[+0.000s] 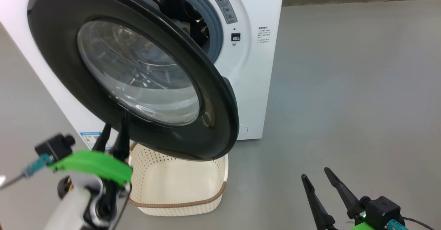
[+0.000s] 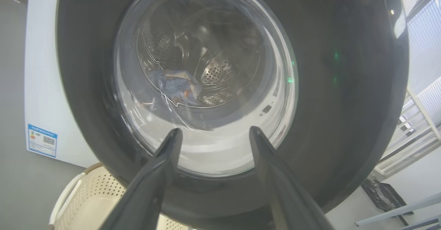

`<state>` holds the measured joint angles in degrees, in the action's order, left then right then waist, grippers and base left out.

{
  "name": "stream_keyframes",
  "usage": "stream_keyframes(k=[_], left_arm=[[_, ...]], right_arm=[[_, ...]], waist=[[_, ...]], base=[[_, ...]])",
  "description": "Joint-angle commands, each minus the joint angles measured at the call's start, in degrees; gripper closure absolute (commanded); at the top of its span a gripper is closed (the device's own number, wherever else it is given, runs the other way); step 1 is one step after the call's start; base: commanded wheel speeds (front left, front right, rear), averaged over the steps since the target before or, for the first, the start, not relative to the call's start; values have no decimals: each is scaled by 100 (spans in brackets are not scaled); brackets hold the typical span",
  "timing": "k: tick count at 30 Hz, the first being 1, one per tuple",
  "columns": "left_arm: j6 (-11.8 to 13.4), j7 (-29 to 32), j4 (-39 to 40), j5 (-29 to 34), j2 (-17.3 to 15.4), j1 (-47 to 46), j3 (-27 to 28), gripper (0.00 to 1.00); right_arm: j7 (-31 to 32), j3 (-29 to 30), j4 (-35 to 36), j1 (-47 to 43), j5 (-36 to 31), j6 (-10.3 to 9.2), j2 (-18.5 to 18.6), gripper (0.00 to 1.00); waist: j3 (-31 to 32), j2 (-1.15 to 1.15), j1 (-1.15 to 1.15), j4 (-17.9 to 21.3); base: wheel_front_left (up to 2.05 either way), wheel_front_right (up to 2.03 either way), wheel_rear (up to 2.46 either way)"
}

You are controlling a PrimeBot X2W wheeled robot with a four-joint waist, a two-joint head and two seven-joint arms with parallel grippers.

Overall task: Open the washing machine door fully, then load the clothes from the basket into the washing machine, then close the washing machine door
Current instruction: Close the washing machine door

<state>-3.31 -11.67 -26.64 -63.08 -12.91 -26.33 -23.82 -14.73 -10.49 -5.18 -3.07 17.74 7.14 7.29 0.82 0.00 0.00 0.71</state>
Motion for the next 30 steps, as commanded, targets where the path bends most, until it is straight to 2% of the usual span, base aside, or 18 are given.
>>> stream_keyframes(k=[1,4,6,10,12,18,19,23,30], left_arm=[[149,-163,307,283,-241,125,122,0],[428,-283,615,677,-293,605,147,0],[523,-312,835,782,-279,968,272,0],[800,-329,1284,1359,-224,1639,766,0],[869,-330,1477,1687,-87,1976,1039,0],[890,-331,1887,2794,262,2709,1628,0],[890,-331,1887,2794,262,2709,1628,0],[778,-332,1988,3419,440,3007,1864,0],[543,-332,2053,4010,688,3366,2251,0]], right_arm=[[-27,-68,175,23,10,35,48,0],[-27,-8,202,-7,3,35,53,0],[-27,20,217,-20,-6,35,47,0],[-27,85,263,-44,-28,35,12,0],[-27,90,277,-53,-40,35,-11,0],[-27,144,296,-83,-44,35,-52,0],[-27,144,296,-83,-44,35,-52,0],[-27,181,287,-114,-53,35,-64,0],[-27,290,289,-203,-55,35,-50,0]], waist=[[26,0,0,-41],[42,0,0,-67],[42,0,0,-80],[-2,0,0,-126],[-30,0,0,-141],[-73,0,0,-183],[-73,0,0,-183],[-43,0,0,-181],[84,0,0,-153]], base=[[0,0,0],[0,0,0],[0,0,0],[0,0,0],[0,0,0],[0,0,0],[0,0,0],[0,0,0],[0,0,0]])
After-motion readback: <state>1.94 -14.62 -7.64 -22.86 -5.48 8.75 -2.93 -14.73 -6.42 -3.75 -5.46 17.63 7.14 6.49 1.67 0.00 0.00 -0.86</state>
